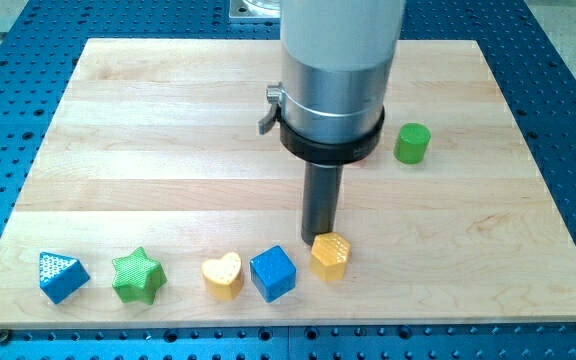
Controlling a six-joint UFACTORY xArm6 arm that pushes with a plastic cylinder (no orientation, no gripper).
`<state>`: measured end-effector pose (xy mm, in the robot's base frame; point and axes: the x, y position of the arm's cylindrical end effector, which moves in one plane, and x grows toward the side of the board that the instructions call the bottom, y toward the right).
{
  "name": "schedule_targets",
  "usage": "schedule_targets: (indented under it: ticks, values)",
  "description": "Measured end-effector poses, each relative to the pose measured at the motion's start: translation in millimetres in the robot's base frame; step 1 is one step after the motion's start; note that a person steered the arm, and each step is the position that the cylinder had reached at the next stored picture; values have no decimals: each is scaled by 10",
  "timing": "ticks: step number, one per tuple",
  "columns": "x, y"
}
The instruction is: Move the green circle to the right of the hexagon
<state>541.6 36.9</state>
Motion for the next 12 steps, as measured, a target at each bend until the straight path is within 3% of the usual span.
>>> schedule_targets:
  ticks: [2, 3, 4, 6, 7, 8, 9, 10, 11, 12]
  values:
    - [71, 226]
    - [162, 767]
    - [251, 821]
    - [350, 211]
    - [361, 433]
    - [398, 1358]
    - [275, 1736]
    - [-691, 2102]
    - [-1509, 2011]
    - [-1607, 1578]
